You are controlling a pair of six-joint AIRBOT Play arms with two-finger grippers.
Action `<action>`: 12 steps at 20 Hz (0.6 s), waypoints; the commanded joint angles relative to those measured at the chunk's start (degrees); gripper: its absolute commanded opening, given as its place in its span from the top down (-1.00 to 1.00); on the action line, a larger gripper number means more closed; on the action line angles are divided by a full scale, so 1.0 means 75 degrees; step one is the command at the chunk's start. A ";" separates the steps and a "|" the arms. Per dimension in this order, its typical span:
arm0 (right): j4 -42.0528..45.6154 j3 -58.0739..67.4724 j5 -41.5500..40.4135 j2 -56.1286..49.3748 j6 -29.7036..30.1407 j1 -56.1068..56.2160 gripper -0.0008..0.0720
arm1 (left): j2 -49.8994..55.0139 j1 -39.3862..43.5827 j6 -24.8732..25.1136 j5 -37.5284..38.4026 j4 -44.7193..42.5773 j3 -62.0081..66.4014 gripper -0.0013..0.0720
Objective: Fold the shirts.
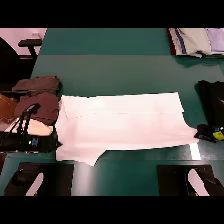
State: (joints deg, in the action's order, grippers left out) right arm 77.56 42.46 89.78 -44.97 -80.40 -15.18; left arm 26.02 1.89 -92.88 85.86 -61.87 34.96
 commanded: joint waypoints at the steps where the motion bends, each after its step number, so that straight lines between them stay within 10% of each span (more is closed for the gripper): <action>1: -0.0379 0.0737 -0.0609 -0.0568 -0.0047 0.0300 0.93 | 0.1343 -0.0006 0.0889 -0.1807 0.0073 0.0443 0.90; 12: -0.0647 0.4500 -0.1565 -0.5289 -0.0096 0.1550 0.93 | 0.6793 -0.0006 0.1443 -0.4412 0.0076 0.3867 0.90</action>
State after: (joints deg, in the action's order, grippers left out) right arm 74.32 70.28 79.02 -77.45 -80.95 -4.99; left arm 70.37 1.89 -82.61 56.45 -61.30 58.85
